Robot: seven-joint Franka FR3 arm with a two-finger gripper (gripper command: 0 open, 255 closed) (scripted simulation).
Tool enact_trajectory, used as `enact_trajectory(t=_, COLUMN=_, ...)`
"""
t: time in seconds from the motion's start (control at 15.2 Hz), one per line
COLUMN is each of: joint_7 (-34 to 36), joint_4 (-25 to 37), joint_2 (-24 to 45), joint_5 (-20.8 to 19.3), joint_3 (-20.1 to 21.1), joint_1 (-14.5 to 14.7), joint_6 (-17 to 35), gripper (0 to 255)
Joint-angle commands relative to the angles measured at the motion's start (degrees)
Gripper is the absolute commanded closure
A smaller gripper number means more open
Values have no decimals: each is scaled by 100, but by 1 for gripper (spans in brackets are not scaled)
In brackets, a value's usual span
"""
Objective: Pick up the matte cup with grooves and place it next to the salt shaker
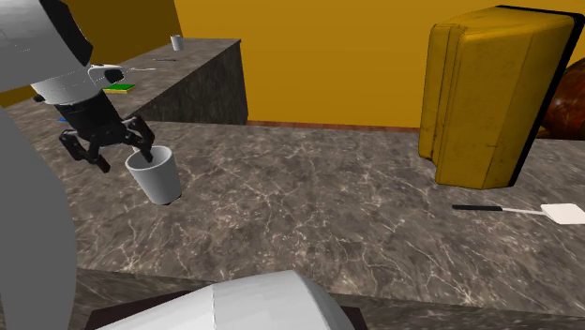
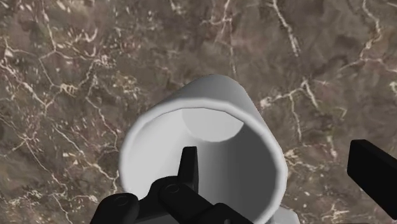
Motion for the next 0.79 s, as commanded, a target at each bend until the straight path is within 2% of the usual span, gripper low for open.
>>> enact_trajectory(t=0.0, joint_7=1, joint_4=1, joint_2=2, joint_5=-1, joint_3=0, joint_1=0, joint_6=1, gripper=0)
enact_trajectory(t=0.26, joint_7=-148, joint_4=304, joint_2=-438, joint_5=221, joint_3=33, joint_1=42, joint_6=-721, gripper=0)
enact_trajectory(t=0.73, joint_7=-148, joint_4=304, joint_2=-438, joint_5=221, joint_3=33, joint_1=43, joint_6=-721, gripper=0)
